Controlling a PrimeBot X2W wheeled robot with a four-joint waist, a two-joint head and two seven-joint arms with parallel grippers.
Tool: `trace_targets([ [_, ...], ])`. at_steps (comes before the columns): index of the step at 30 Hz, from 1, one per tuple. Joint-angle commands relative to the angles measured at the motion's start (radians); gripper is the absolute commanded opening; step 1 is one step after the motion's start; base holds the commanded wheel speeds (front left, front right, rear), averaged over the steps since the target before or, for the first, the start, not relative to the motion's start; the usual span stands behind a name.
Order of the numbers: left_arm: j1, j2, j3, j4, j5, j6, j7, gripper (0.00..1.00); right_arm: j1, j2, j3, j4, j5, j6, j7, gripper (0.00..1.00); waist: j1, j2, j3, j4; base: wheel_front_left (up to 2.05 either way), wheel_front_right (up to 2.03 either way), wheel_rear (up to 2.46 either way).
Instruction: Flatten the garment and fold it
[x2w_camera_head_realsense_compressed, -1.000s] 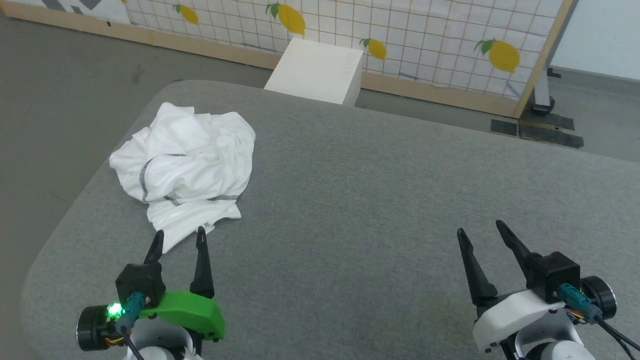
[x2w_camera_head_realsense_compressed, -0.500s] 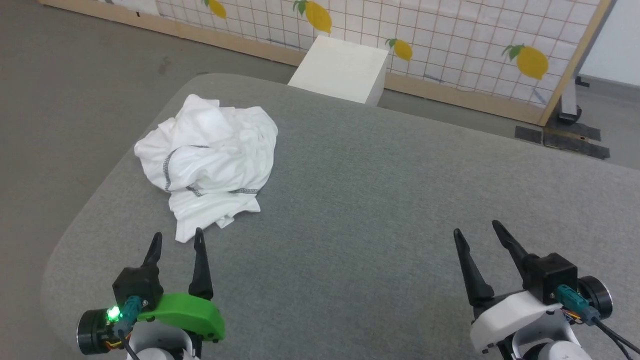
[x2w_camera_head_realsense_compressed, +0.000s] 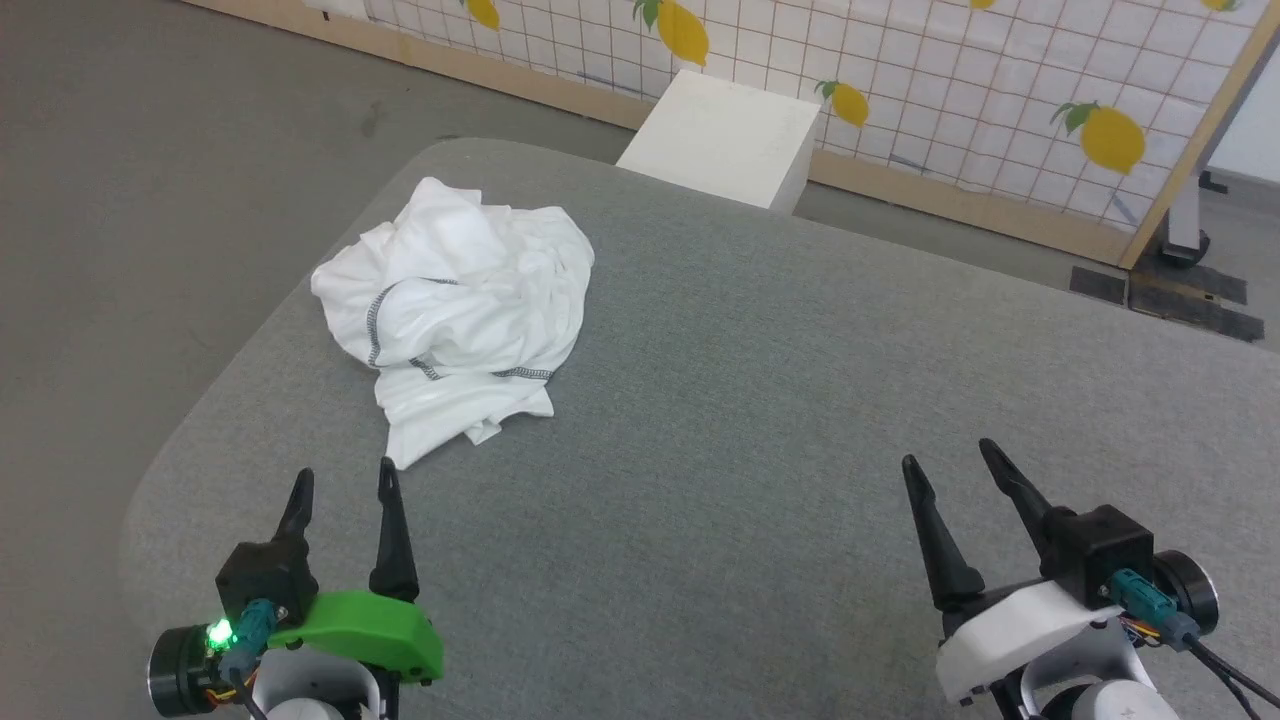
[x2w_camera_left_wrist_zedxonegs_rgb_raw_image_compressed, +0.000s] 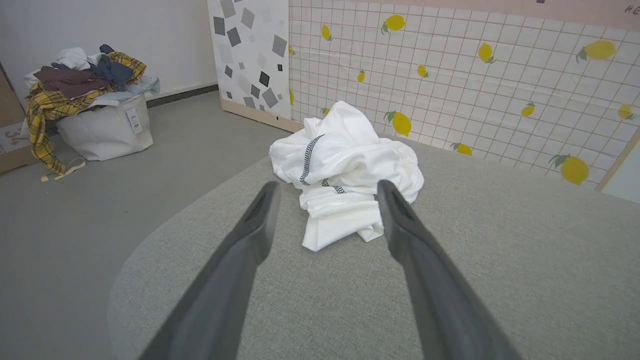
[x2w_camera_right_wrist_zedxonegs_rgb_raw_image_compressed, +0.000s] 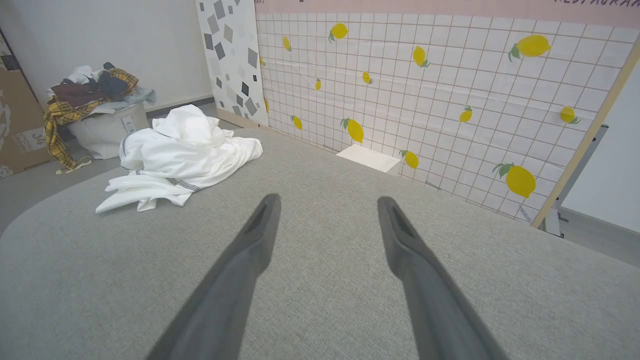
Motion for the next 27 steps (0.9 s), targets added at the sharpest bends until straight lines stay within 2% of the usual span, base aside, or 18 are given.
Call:
trace_targets([
  [1, 0.013, 0.009, -0.004, 0.005, -0.013, 0.009, -0.012, 1.0, -0.018, 0.002, 0.003, 0.003, 0.007, -0.001, -0.011, 1.0, 0.0, 0.0, 0.001, 0.009, 0.0, 0.0, 0.0],
  [19, 0.0, 0.026, -0.01, 0.023, -0.075, 0.033, -0.044, 1.0, -0.027, 0.002, 0.018, 0.009, 0.021, -0.001, -0.024, 1.0, 0.0, 0.0, 0.014, 0.073, 0.0, 0.0, 0.0],
  [23, -0.05, 0.027, -0.011, 0.02, -0.112, 0.023, -0.023, 1.0, -0.039, 0.002, 0.022, -0.004, 0.013, -0.001, -0.017, 1.0, 0.0, 0.0, 0.052, 0.072, 0.0, 0.0, 0.0],
  [27, -0.172, 0.055, -0.01, 0.064, -0.157, -0.014, 0.034, 1.0, -0.066, 0.002, 0.024, -0.028, -0.008, -0.001, -0.001, 1.0, 0.0, 0.0, 0.125, 0.055, 0.0, 0.0, 0.0],
])
